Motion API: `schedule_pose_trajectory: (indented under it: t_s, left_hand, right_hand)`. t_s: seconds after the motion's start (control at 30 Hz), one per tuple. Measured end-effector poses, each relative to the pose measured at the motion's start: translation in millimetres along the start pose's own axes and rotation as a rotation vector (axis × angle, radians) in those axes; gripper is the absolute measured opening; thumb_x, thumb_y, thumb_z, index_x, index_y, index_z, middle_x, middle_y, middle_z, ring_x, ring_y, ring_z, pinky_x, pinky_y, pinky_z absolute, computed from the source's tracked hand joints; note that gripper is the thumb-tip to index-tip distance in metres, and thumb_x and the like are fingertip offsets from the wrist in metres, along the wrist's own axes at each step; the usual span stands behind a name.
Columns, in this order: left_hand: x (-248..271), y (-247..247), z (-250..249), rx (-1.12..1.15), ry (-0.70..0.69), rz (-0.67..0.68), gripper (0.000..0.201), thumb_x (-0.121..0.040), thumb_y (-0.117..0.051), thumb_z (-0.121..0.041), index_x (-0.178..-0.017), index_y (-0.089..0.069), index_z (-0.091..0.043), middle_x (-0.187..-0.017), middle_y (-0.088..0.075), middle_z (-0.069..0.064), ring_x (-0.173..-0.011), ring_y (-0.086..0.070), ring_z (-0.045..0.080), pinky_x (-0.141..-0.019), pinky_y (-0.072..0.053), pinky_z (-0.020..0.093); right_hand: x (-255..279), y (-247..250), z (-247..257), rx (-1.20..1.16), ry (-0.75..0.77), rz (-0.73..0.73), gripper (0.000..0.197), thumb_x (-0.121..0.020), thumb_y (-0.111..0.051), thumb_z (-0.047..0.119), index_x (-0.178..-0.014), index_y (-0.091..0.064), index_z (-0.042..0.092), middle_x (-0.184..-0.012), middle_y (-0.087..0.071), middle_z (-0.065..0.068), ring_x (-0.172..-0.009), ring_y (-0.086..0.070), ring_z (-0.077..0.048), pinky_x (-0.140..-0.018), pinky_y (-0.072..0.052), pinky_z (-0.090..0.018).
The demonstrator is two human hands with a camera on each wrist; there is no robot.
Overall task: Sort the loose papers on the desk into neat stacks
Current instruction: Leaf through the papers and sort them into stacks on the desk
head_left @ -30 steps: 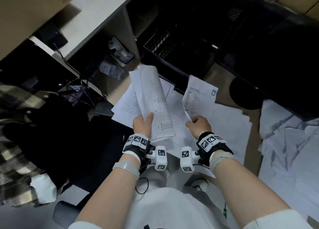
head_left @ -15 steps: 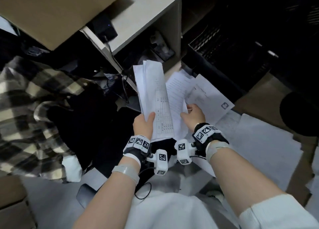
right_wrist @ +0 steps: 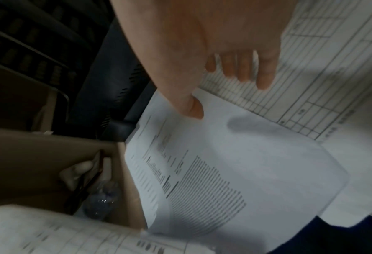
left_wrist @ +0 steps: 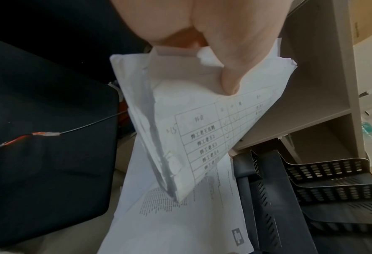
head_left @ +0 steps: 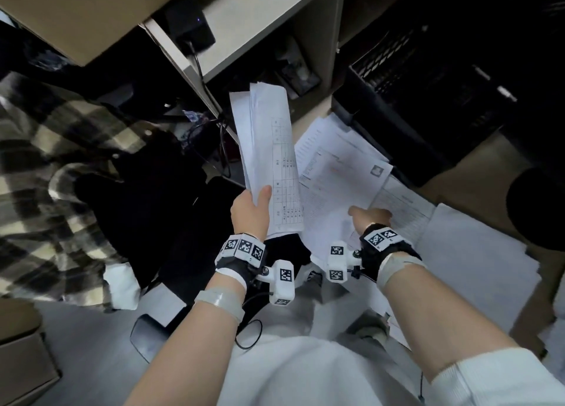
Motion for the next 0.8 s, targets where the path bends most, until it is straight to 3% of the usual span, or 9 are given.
schedule_pose_trajectory:
  t_s: [0.07,0.13,0.23,0.33,0.4,0.5,0.63,0.73,0.8]
  left_hand:
    - [-0.9,-0.2,-3.3,0.006,-0.017,0.017,0.028,-0.096,-0.063,-0.034,-0.097,-0.067,-0.007,-0.09,-0.069,0.0,-0.085,-0.067,0.016,-0.07,-0.05,0.024]
    - [-0.9,0.8,-7.9,0.02,-0.031,0.026,0.024,-0.095,-0.064,-0.033,-0.097,-0.068,-0.009,-0.09,-0.07,-0.001,-0.085,-0.068,0.014,-0.074,-0.053,0.027]
    - [-1.3,3.2,-18.1,0.059,-0.056,0.029,0.014,-0.094,-0.065,-0.03,-0.087,-0.066,-0.018,-0.083,-0.07,-0.006,-0.08,-0.068,0.01,-0.073,-0.057,0.029]
    - [-3.6,5.6,-33.6,0.124,-0.087,-0.004,0.02,-0.092,-0.068,-0.031,-0.084,-0.069,-0.012,-0.082,-0.072,-0.002,-0.078,-0.071,0.013,-0.071,-0.058,0.031]
    - [-5.0,0.3,-43.1,0.119,-0.1,0.004,0.025,-0.09,-0.069,-0.033,-0.084,-0.07,-0.009,-0.083,-0.073,0.001,-0.079,-0.071,0.016,-0.072,-0.059,0.034]
    - [-1.8,-24.8,-47.8,0.074,-0.101,0.12,0.025,-0.088,-0.071,-0.036,-0.088,-0.072,-0.012,-0.087,-0.074,0.0,-0.082,-0.071,0.015,-0.077,-0.06,0.037]
    - [15.9,-59.5,-51.3,0.093,-0.076,0.222,0.032,-0.083,-0.077,-0.036,-0.098,-0.074,-0.007,-0.093,-0.075,0.001,-0.086,-0.072,0.018,-0.074,-0.06,0.031]
    - [35.8,-84.2,-62.1,0.15,-0.043,0.305,0.034,-0.08,-0.082,-0.034,-0.096,-0.072,-0.006,-0.087,-0.074,0.0,-0.076,-0.071,0.012,-0.06,-0.055,0.017]
    - [49.3,-105.0,-70.0,0.25,-0.018,0.401,0.038,-0.084,-0.078,-0.039,-0.101,-0.073,-0.006,-0.091,-0.076,0.003,-0.08,-0.074,0.014,-0.068,-0.06,0.024]
  right_hand:
    - [-4.6,-15.3,0.1,-0.051,0.009,0.101,0.065,-0.082,-0.068,0.028,-0.133,-0.043,-0.003,-0.119,-0.059,-0.018,-0.083,-0.06,-0.03,-0.066,-0.048,-0.033]
    - [-4.6,-28.7,12.0,-0.134,0.066,0.155,0.058,-0.08,-0.066,0.026,-0.127,-0.051,-0.004,-0.113,-0.063,-0.017,-0.084,-0.063,-0.031,-0.063,-0.045,-0.031]
    - [-13.1,-45.5,26.5,-0.22,0.128,0.229,0.059,-0.063,-0.063,0.031,-0.113,-0.062,-0.001,-0.107,-0.066,-0.015,-0.091,-0.065,-0.031,-0.078,-0.054,-0.044]
    - [-4.1,-41.3,40.0,-0.175,0.223,0.256,0.046,-0.074,-0.061,0.027,-0.111,-0.065,-0.001,-0.095,-0.059,-0.012,-0.089,-0.057,-0.025,-0.098,-0.051,-0.05]
    - [9.8,-27.5,45.5,-0.146,0.257,0.253,0.045,-0.085,-0.06,0.023,-0.12,-0.062,-0.005,-0.093,-0.057,-0.012,-0.089,-0.055,-0.026,-0.099,-0.05,-0.046]
    - [33.0,-6.3,53.6,-0.238,0.358,0.29,0.044,-0.09,-0.063,0.024,-0.131,-0.059,0.007,-0.118,-0.065,-0.01,-0.109,-0.062,-0.027,-0.095,-0.05,-0.039]
    - [73.9,19.5,65.9,-0.441,0.509,0.471,0.041,-0.087,-0.074,0.024,-0.126,-0.06,0.022,-0.112,-0.071,0.002,-0.1,-0.071,-0.014,-0.085,-0.057,-0.032]
    - [80.5,45.2,64.5,-0.45,0.582,0.403,0.041,-0.082,-0.079,0.017,-0.12,-0.063,0.017,-0.109,-0.074,-0.002,-0.098,-0.072,-0.017,-0.082,-0.06,-0.038]
    - [77.4,67.4,55.6,-0.498,0.585,0.312,0.033,-0.084,-0.077,0.016,-0.115,-0.068,0.016,-0.104,-0.075,-0.002,-0.095,-0.073,-0.018,-0.083,-0.06,-0.039]
Point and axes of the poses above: each hand's wrist, its own x-axis away from the middle knuckle, its own y-axis out of the back of the hand, z = x × y, the point moved 9 cm from there along -x, towards the middle knuckle
